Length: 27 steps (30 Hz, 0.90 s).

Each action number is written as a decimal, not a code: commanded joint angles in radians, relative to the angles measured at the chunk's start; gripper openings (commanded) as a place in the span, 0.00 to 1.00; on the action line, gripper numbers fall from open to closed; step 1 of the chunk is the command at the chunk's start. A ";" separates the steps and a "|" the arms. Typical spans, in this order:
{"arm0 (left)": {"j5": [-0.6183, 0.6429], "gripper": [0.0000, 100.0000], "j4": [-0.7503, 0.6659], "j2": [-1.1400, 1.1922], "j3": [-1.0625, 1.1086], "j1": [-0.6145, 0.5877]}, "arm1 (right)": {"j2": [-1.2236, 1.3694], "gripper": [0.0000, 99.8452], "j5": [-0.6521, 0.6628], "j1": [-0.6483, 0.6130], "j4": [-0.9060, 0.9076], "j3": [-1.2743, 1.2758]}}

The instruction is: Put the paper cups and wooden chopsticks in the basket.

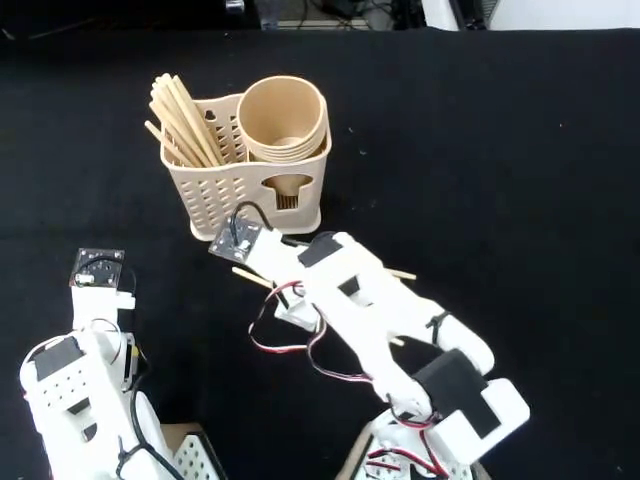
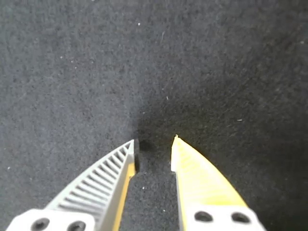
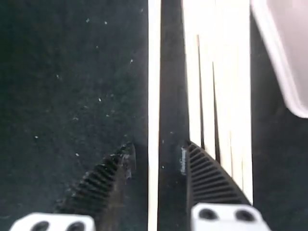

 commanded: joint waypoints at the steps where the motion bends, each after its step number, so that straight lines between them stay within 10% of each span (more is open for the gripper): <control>1: -0.012 0.14 -0.011 -0.003 0.002 0.015 | 0.018 0.17 0.012 0.014 -0.020 -0.039; 27: -0.012 0.14 -0.011 -0.003 0.002 0.015 | -0.090 0.26 0.046 0.087 0.000 -0.041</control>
